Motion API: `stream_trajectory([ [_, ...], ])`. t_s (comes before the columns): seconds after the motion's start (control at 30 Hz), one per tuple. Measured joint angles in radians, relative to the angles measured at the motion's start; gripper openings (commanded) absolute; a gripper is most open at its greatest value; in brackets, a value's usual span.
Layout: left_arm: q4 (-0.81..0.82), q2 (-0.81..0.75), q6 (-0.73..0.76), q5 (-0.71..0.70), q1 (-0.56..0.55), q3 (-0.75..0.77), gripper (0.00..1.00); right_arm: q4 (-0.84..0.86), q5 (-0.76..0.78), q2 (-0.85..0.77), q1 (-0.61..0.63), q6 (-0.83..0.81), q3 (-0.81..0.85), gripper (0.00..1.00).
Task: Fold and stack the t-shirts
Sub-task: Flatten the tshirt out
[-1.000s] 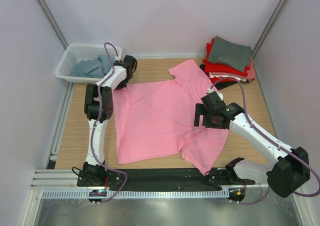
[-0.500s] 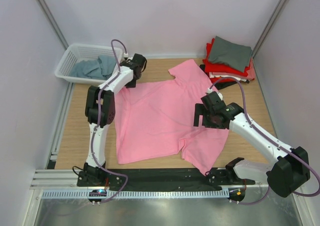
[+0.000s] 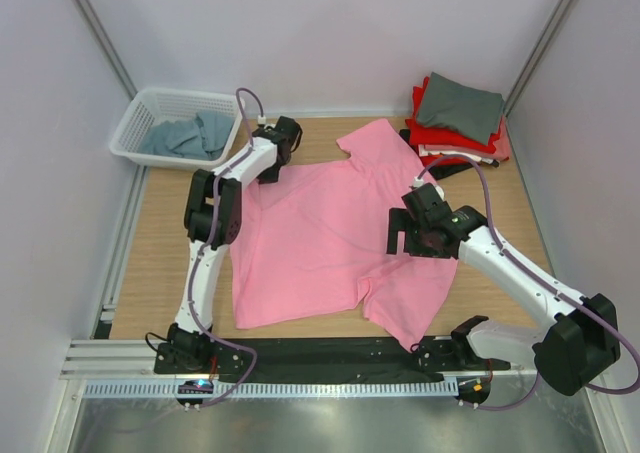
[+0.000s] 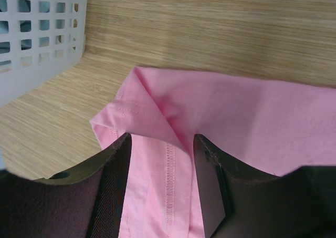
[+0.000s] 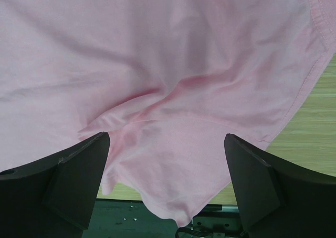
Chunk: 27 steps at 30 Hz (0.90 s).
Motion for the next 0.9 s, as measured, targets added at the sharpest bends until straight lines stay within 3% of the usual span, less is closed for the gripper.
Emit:
stream_trajectory([
  [0.2, -0.002, 0.028, -0.002, -0.003, 0.001, 0.032, 0.49, 0.007, -0.009, 0.004, 0.0, -0.001, -0.003, 0.97],
  [0.4, -0.004, 0.029, -0.013, -0.013, 0.0, 0.035, 0.38, 0.015, -0.011, 0.013, 0.0, -0.004, -0.006, 0.97],
  [0.53, -0.004, 0.029, -0.014, -0.028, 0.001, 0.035, 0.19, 0.022, -0.013, 0.02, 0.0, -0.004, -0.013, 0.97],
  [0.6, -0.004, 0.029, -0.013, -0.034, 0.001, 0.035, 0.01, 0.022, -0.014, 0.023, 0.0, -0.004, -0.015, 0.97],
  [0.9, -0.004, 0.029, 0.044, -0.043, 0.02, 0.034, 0.0, 0.029, -0.019, 0.026, 0.0, -0.004, -0.018, 0.97],
])
